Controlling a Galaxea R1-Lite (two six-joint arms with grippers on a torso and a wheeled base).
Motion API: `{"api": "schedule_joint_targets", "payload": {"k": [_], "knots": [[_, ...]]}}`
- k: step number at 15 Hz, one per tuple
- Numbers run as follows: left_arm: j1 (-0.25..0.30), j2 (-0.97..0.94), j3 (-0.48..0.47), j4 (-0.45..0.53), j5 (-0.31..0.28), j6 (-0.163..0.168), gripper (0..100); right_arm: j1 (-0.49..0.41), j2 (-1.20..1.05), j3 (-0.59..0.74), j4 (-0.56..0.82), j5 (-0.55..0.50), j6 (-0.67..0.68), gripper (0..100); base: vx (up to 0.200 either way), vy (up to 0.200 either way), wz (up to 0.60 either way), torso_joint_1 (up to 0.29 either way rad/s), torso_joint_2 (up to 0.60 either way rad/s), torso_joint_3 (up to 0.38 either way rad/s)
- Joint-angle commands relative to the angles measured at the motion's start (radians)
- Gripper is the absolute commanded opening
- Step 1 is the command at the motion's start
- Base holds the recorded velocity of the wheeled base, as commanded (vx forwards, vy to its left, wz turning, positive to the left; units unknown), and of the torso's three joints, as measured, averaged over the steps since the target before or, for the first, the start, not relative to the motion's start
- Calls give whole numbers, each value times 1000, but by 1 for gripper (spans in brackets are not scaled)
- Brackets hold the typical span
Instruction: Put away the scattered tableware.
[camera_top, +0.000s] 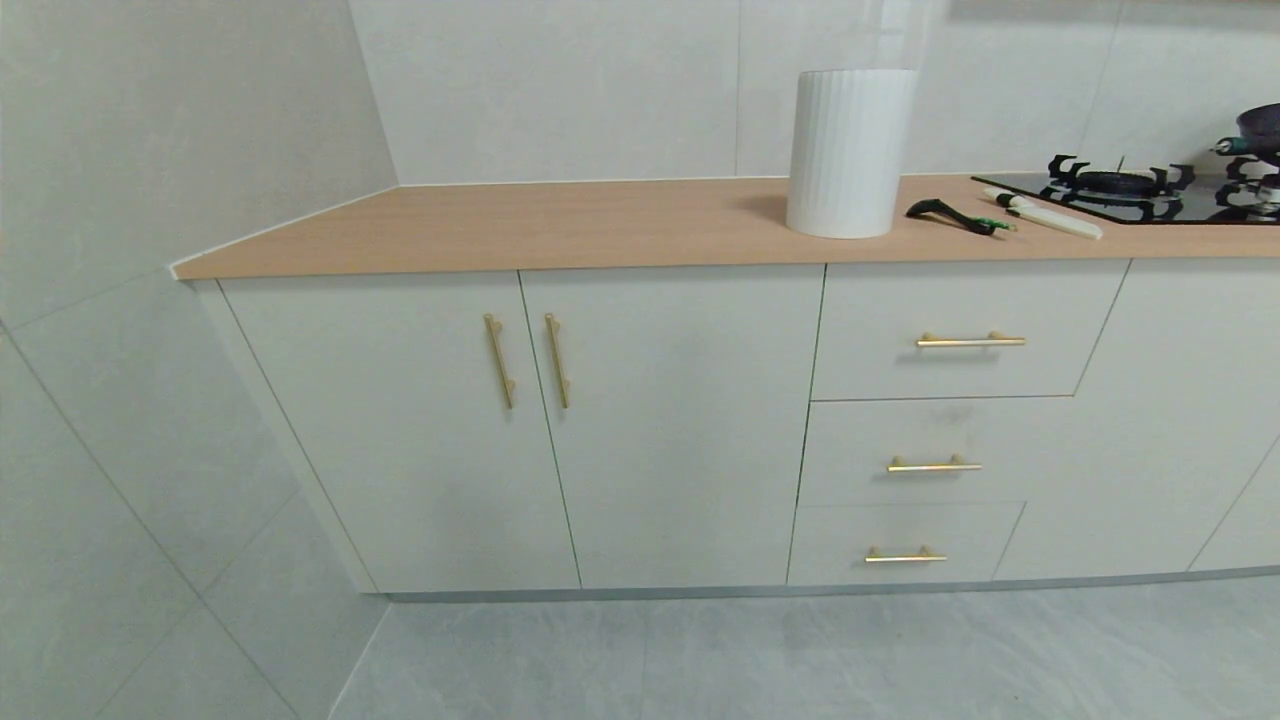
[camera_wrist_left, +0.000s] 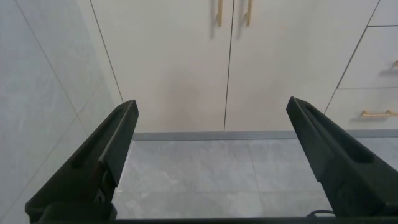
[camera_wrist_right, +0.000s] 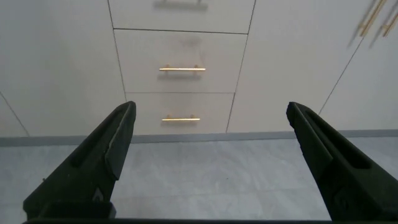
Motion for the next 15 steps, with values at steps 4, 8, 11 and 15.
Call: {"api": "schedule_joint_targets", "payload": {"k": [4,8,11,15], "knots": [[0,1,0,1,1,-2,100,5,-5,20,-1,97,91,100,0,0,0,0,0,0],[0,1,0,1,1,-1,100,6,-5,20,-1,95,86,100,0,0,0,0,0,0],[0,1,0,1,-1,1,100,5,-5,20,-1,95,84,100,0,0,0,0,0,0],[0,1,0,1,-1,-2,100,5,-5,20,-1,95,86,100,200,0,0,4,2,7]]}}
